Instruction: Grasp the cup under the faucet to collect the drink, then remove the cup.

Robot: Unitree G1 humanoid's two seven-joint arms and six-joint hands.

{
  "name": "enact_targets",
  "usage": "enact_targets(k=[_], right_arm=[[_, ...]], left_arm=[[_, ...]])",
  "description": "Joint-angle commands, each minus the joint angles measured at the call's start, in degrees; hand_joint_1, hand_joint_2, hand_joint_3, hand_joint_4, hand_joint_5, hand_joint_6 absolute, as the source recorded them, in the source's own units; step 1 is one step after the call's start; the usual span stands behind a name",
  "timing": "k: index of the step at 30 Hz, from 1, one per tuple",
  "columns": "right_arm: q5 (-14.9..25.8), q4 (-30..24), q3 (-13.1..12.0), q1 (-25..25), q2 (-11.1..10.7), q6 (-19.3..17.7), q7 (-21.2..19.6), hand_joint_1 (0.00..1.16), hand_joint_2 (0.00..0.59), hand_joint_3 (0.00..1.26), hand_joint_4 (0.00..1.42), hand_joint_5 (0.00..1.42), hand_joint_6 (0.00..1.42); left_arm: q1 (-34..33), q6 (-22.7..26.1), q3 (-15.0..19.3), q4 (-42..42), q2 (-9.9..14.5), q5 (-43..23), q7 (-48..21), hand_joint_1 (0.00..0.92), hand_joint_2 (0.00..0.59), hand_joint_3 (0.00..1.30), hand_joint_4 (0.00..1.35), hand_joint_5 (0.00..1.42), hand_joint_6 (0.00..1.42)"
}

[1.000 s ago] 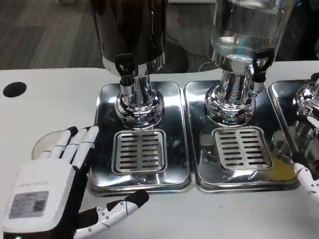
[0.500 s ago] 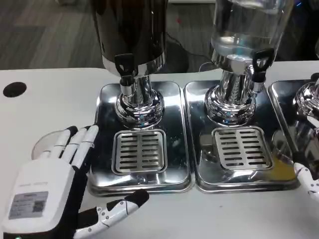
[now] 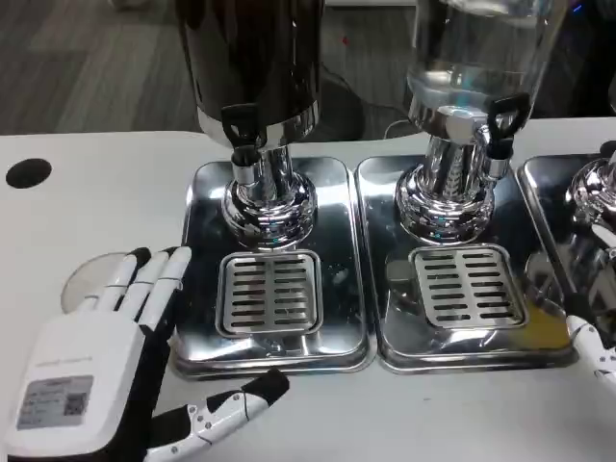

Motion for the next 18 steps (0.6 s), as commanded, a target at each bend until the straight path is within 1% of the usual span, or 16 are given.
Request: enact_targets(k=[1, 9, 11, 15, 18], right_arm=[[0.31, -0.63, -0.59, 0.39, 0.12, -0.72, 0.35, 0.40, 0.452, 0.16, 0.03, 0.03, 0.00], [0.52, -0.66, -0.69, 0.71, 0.18, -0.93, 0.36, 0.40, 0.452, 0.16, 0.03, 0.03, 0.00], [0.54, -0.61, -0.62, 0.74, 0.26, -0.92, 0.39, 0.40, 0.452, 0.16, 0.03, 0.03, 0.00], [0.75, -1.07, -0.40, 1.34, 0.67, -1.41, 0.38, 0.40, 0.452, 0.16, 0.03, 0.03, 0.00], [1.51, -1.54, -0.34, 2.31, 1.08, -2.65, 0.35, 0.40, 0.452, 0.16, 0.03, 0.03, 0.00]], left_arm=[[0.40, -0.42, 0.25, -0.60, -0.23, -0.37, 0.86, 0.000, 0.082, 0.10, 0.00, 0.06, 0.21], [0.56, -0.49, 0.54, -0.71, -0.57, -0.93, 1.00, 0.000, 0.081, 0.11, 0.00, 0.07, 0.21], [0.68, -0.49, 0.98, -0.75, -0.69, -1.34, 1.18, 0.000, 0.073, 0.11, 0.00, 0.10, 0.23], [1.09, 0.40, 4.24, -1.11, -1.16, -3.64, 1.77, 0.000, 0.058, 0.13, 0.02, 0.17, 0.29], [-0.02, 1.83, 7.26, -1.19, -1.00, -5.34, 0.54, 0.000, 0.052, 0.13, 0.03, 0.20, 0.33]])
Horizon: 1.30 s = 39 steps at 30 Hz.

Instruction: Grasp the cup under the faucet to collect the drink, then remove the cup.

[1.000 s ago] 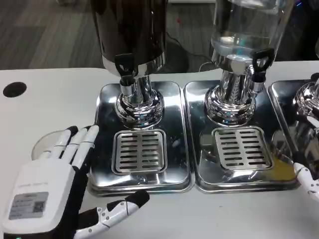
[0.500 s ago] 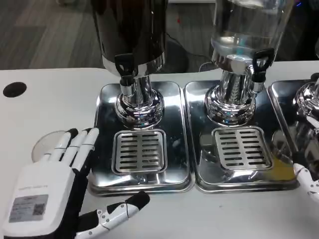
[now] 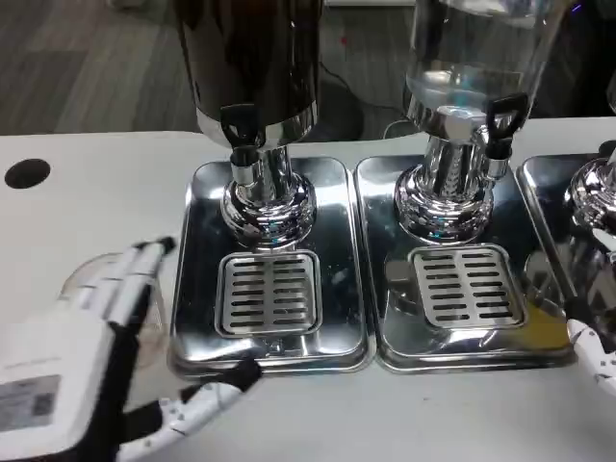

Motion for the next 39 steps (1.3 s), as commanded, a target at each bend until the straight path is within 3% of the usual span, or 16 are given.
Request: enact_targets(k=[1, 8, 14, 25, 31, 36, 39], right_arm=[[1.39, -1.45, -0.25, 1.58, 0.80, -2.41, 0.36, 0.40, 0.452, 0.17, 0.03, 0.03, 0.00], [2.74, -1.32, -0.84, 2.95, 0.99, -4.85, 0.65, 0.41, 0.452, 0.17, 0.03, 0.03, 0.00], [4.26, -1.14, -1.05, 4.37, 0.74, -7.43, 1.59, 0.41, 0.452, 0.17, 0.03, 0.03, 0.00], [6.10, -2.45, -0.89, 6.19, 1.20, -11.15, 3.64, 0.41, 0.452, 0.18, 0.04, 0.03, 0.00], [7.38, -1.63, -1.71, 6.24, 1.13, -12.09, 4.25, 0.41, 0.452, 0.18, 0.04, 0.03, 0.00], [8.01, -0.66, -2.26, 6.40, 1.28, -13.29, 4.58, 0.41, 0.452, 0.18, 0.04, 0.03, 0.00], [8.31, -0.31, -2.36, 6.29, 1.41, -13.77, 4.76, 0.41, 0.452, 0.19, 0.04, 0.04, 0.00]], left_arm=[[-1.19, 2.12, 4.27, -1.02, -0.14, -3.00, -0.87, 0.000, 0.051, 0.13, 0.03, 0.21, 0.33], [-5.02, 6.61, 9.50, -0.05, 0.88, -5.16, -4.35, 0.000, 0.045, 0.13, 0.04, 0.23, 0.36], [-9.57, 11.07, 10.76, 3.21, 2.89, -5.37, -8.36, 0.000, 0.040, 0.13, 0.04, 0.23, 0.36], [-19.42, 18.78, 5.85, 12.46, 5.31, -2.79, -12.20, 0.015, 0.046, 0.12, 0.04, 0.24, 0.41], [-21.61, 20.74, 2.38, 14.61, 6.13, -0.75, -12.17, 0.119, 0.046, 0.10, 0.05, 0.27, 0.46], [-22.95, 22.19, -0.65, 15.26, 7.35, 2.23, -12.78, 0.287, 0.059, 0.09, 0.07, 0.31, 0.53], [-23.49, 22.97, -1.59, 15.52, 7.83, 2.94, -13.28, 0.308, 0.056, 0.09, 0.07, 0.32, 0.53]])
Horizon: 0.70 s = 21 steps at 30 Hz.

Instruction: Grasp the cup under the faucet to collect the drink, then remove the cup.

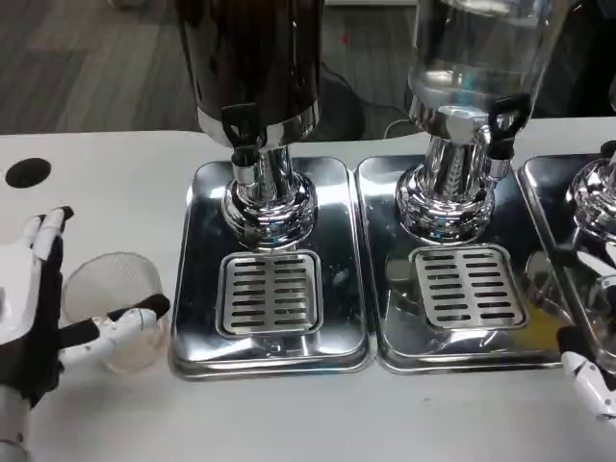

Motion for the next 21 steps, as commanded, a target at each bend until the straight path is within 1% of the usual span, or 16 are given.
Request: enact_targets(k=[1, 5, 12, 17, 21], right_arm=[[0.81, 0.79, -0.53, -0.03, 0.38, -1.63, 0.72, 0.41, 0.452, 0.19, 0.04, 0.04, 0.00], [0.98, 0.68, -0.51, -0.41, 0.61, -1.99, 1.16, 0.41, 0.452, 0.19, 0.04, 0.04, 0.00], [1.18, 0.69, -0.36, -0.96, 1.17, -2.30, 2.17, 0.40, 0.459, 0.19, 0.04, 0.04, 0.00], [1.06, 0.63, -0.24, -1.07, 1.50, -2.28, 2.53, 0.40, 0.457, 0.20, 0.04, 0.04, 0.00], [0.94, 0.67, -0.14, -1.09, 1.72, -2.21, 2.83, 0.40, 0.446, 0.20, 0.04, 0.05, 0.00]], left_arm=[[-1.16, 1.36, -1.69, 1.04, 1.36, 1.67, -1.45, 0.312, 0.056, 0.09, 0.08, 0.32, 0.54], [-1.43, 2.58, -2.57, 1.75, 1.62, 2.57, -2.07, 0.322, 0.054, 0.09, 0.12, 0.36, 0.59], [-2.41, 4.15, -3.92, 4.03, 1.91, 1.96, -3.08, 0.300, 0.051, 0.11, 0.12, 0.37, 0.59], [-3.45, 3.73, -4.86, 5.52, 2.07, 1.27, -2.85, 0.291, 0.046, 0.17, 0.14, 0.38, 0.61], [-4.15, 2.72, -5.47, 6.69, 1.91, 0.62, -1.86, 0.296, 0.055, 0.21, 0.16, 0.40, 0.62]])
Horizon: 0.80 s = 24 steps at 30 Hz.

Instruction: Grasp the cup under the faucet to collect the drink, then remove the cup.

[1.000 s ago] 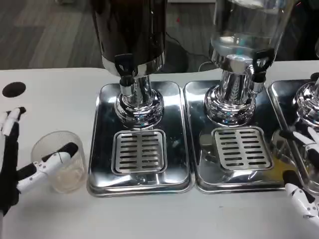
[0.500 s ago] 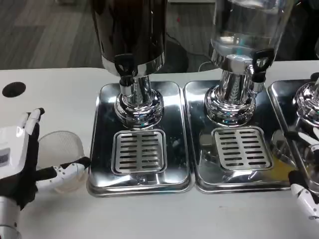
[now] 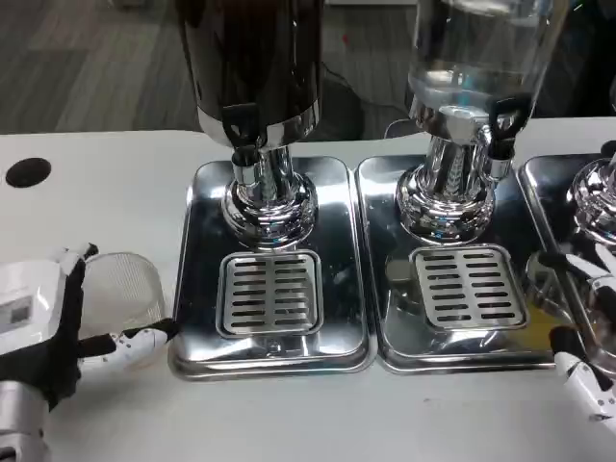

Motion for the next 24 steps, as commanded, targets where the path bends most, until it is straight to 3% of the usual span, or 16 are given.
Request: enact_targets(k=[1, 10, 17, 24], right_arm=[[0.21, -0.21, 0.02, -0.12, 0.46, -0.83, 0.48, 0.40, 0.446, 0.20, 0.04, 0.05, 0.00], [0.19, 0.13, -0.24, 0.01, 0.61, -0.60, 0.58, 0.40, 0.445, 0.20, 0.04, 0.05, 0.00], [0.21, 0.55, -0.32, -0.28, 0.54, -0.53, 0.64, 0.39, 0.444, 0.19, 0.05, 0.05, 0.00], [0.29, 1.34, -0.11, -0.93, 0.45, -0.44, 0.86, 0.40, 0.438, 0.19, 0.05, 0.05, 0.00]], left_arm=[[-1.04, -1.26, -1.14, 1.73, 0.44, -0.97, 0.87, 0.294, 0.056, 0.21, 0.16, 0.41, 0.63], [-1.78, -2.33, -2.47, 2.80, 0.42, -1.88, 3.10, 0.274, 0.061, 0.21, 0.16, 0.42, 0.64], [-1.33, -4.13, -2.17, 3.15, 0.17, -2.65, 7.20, 0.321, 0.103, 0.36, 0.37, 0.59, 0.77], [-0.99, -5.25, -2.17, 3.86, 0.01, -3.20, 9.49, 0.333, 0.121, 0.41, 0.44, 0.65, 0.83]])
